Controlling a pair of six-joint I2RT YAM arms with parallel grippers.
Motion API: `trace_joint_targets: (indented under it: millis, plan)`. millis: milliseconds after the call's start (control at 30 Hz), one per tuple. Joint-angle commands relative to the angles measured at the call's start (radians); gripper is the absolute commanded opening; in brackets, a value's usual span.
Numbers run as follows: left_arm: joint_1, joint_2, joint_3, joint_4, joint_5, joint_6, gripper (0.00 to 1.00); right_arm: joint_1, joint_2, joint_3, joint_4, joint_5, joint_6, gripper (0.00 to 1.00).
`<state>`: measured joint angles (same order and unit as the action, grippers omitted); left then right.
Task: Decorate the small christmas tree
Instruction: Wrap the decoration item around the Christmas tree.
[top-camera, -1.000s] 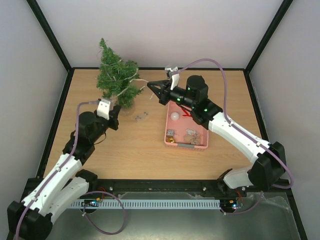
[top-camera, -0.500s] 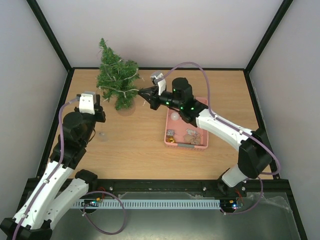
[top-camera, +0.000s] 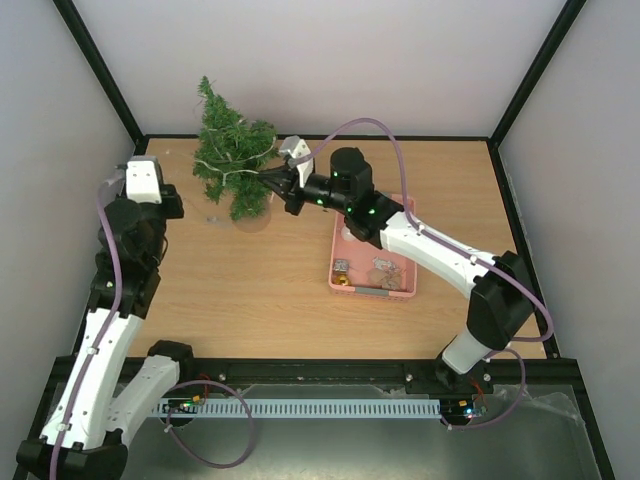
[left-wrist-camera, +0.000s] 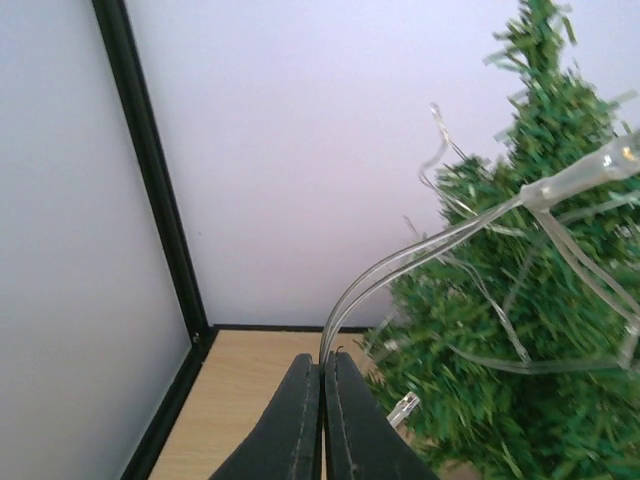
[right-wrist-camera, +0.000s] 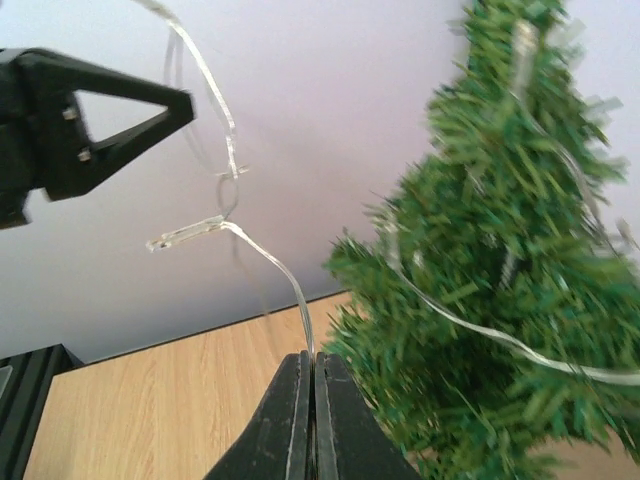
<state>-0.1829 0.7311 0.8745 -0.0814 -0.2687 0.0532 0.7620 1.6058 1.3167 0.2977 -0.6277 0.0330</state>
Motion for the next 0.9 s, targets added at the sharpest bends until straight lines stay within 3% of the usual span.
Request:
trace_joint_targets:
  millis: [0,433,600,867]
  plan:
    - [0.044,0.009,0.067,0.022,0.052,-0.018,0.02,0.051,0.017,0.061,0.05,0.023,-0.135,0.02]
    - [0.115,0.053,0.043,0.064,0.049,-0.03,0.03,0.098,0.174,0.121,0.064,0.081,-0.163,0.02]
    - [0.149,0.075,0.023,0.095,0.058,-0.033,0.02,0.098,0.171,0.128,-0.013,0.127,-0.162,0.22]
    - [0.191,0.148,0.028,0.141,0.05,-0.032,0.02,0.099,-0.039,0.0,-0.087,0.244,-0.133,0.48]
